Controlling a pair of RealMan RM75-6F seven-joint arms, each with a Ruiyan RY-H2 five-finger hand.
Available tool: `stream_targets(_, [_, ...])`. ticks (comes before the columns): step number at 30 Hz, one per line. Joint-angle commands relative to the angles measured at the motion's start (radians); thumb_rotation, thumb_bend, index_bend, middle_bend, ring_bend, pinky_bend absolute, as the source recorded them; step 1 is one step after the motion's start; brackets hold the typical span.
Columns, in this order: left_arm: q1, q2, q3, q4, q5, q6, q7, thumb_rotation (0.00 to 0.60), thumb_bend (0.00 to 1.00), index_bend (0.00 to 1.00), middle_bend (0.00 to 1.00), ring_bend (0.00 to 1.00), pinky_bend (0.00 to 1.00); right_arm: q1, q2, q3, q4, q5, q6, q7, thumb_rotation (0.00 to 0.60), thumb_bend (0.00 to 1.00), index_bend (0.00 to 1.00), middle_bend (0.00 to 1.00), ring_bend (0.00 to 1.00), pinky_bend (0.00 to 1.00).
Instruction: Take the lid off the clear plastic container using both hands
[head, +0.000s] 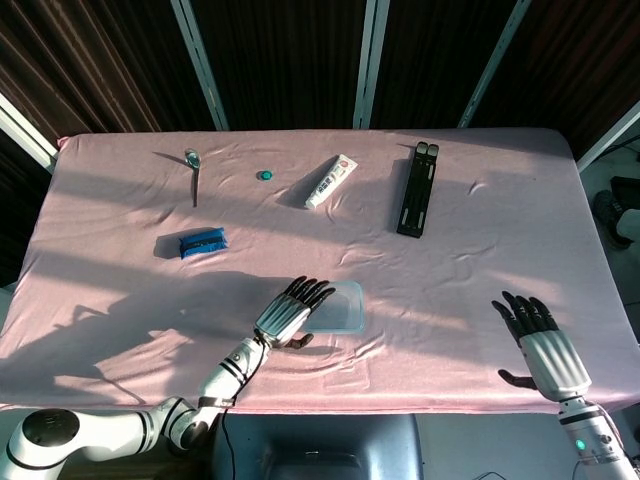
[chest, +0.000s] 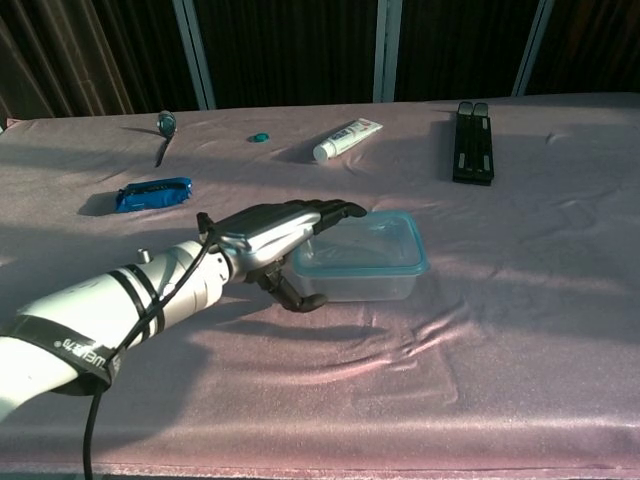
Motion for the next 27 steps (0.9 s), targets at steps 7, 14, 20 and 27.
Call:
stream_targets(7, [0.036, -0.031, 0.061, 0.003, 0.127, 0.093, -0.092, 0.600, 0.33, 0.00, 0.58, 0.40, 0.11, 0.144, -0.065, 0.024, 0.055, -0.072, -0.146, -0.033, 0.600, 0.27, 0.02, 0.00, 0.00, 0.00])
stream_targets(14, [0.037, -0.072, 0.068, 0.052, 0.170, 0.115, -0.136, 0.600, 0.33, 0.00, 0.58, 0.39, 0.11, 0.246, -0.155, 0.031, 0.144, -0.129, -0.215, 0.062, 0.600, 0.36, 0.28, 0.06, 0.00, 0.01])
stream_targets(20, [0.042, -0.089, 0.073, 0.082, 0.195, 0.136, -0.149, 0.600, 0.33, 0.00, 0.58, 0.37, 0.11, 0.297, -0.242, 0.011, 0.239, -0.184, -0.205, 0.193, 0.600, 0.40, 0.38, 0.13, 0.02, 0.05])
stream_targets(27, [0.051, -0.113, 0.098, 0.128, 0.252, 0.177, -0.226, 0.600, 0.33, 0.00, 0.58, 0.35, 0.12, 0.356, -0.335, -0.022, 0.348, -0.228, -0.209, 0.360, 0.600, 0.41, 0.40, 0.16, 0.04, 0.11])
